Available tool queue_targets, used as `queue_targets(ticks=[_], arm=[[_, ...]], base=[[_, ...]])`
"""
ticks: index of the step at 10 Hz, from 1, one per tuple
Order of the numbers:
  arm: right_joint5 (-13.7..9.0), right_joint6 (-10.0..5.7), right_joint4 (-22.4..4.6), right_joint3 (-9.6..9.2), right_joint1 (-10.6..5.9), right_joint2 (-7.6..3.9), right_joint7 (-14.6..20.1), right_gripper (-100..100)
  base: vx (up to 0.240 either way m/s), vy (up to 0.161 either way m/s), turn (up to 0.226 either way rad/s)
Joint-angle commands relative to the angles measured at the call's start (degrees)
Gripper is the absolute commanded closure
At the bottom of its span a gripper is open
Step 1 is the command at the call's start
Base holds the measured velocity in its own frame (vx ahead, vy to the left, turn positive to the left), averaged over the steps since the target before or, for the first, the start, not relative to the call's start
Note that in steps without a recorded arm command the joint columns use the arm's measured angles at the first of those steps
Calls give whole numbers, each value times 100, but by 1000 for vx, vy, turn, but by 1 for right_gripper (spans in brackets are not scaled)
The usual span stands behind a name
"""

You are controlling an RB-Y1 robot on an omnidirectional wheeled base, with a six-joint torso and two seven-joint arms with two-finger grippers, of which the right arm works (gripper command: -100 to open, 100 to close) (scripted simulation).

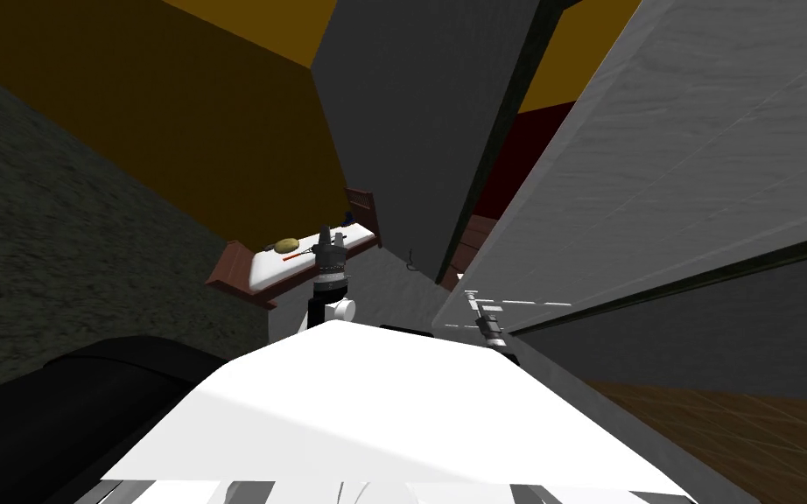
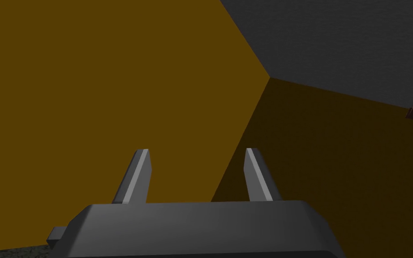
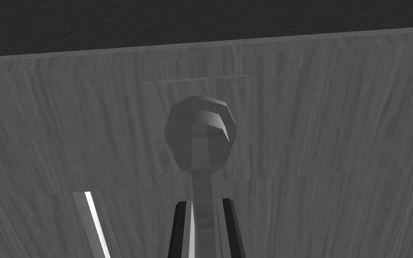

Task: Pull the door open

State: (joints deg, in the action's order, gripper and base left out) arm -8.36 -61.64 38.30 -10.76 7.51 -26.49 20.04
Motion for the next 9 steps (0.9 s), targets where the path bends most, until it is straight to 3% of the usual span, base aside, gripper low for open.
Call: queue_targets(ticks=[1,2,4,9], arm=[[-4,135,175,-92,25,71,-63,100],[-31,226,264,-130,14,94,-114,100],[-31,226,264,-130,14,94,-114,100],[-103,461,498,-230,-17,153,-249,100]], base=[[-77,-28,27],[-130,-73,110],[-73,-47,22],[-63,-51,37]])
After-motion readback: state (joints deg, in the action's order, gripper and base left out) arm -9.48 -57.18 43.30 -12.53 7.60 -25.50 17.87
